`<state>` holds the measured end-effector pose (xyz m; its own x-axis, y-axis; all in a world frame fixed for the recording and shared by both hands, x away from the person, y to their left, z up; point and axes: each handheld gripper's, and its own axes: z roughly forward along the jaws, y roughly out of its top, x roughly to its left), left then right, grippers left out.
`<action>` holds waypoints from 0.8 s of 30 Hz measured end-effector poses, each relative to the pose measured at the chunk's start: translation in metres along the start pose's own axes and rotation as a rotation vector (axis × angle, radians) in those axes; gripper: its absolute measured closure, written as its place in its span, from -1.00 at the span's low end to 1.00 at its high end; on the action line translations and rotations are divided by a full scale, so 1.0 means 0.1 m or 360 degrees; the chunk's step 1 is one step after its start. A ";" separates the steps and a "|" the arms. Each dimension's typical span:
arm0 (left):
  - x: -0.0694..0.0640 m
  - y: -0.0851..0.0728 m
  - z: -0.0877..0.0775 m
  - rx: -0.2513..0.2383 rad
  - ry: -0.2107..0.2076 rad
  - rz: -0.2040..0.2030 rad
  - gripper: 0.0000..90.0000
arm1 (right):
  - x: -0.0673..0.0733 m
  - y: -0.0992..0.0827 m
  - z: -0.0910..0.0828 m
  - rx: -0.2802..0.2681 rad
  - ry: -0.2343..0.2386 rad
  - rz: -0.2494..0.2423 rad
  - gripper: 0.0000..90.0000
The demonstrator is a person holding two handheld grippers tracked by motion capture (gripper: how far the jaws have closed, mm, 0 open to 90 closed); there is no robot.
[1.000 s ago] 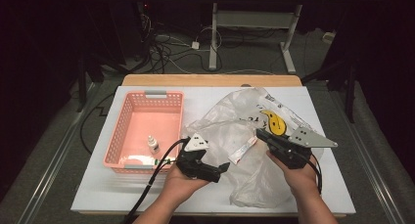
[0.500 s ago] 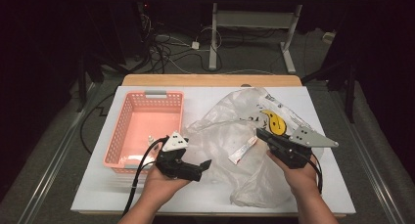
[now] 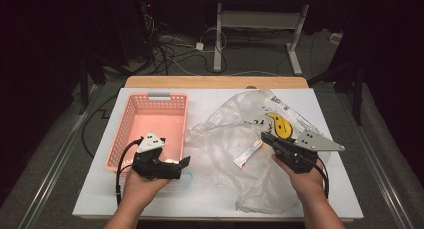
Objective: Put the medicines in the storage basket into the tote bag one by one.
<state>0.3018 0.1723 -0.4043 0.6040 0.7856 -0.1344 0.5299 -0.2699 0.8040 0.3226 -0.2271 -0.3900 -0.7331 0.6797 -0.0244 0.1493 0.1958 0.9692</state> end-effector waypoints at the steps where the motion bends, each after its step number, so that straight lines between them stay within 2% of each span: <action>1: 0.03 -0.02 -0.01 0.0007 0.0017 -0.0003 -1.00 | 0.00 0.00 0.00 0.0005 -0.0001 0.0004 1.00; 14: 0.23 -0.13 -0.14 0.0005 0.0128 -0.0095 -1.00 | -0.01 -0.01 0.00 0.0004 0.0007 0.0006 1.00; 17: 0.29 -0.15 -0.16 0.0026 0.0163 -0.0121 -1.00 | -0.03 -0.03 0.00 0.0009 0.0007 0.0025 1.00; 24: 0.37 -0.21 -0.21 0.0076 0.0209 -0.0166 -1.00 | -0.02 -0.01 0.00 0.0003 0.0005 0.0010 1.00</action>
<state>0.3008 0.2186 -0.4141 0.4628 0.8759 -0.1362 0.6152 -0.2068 0.7608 0.3237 -0.2282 -0.3912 -0.7342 0.6787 -0.0175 0.1554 0.1930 0.9688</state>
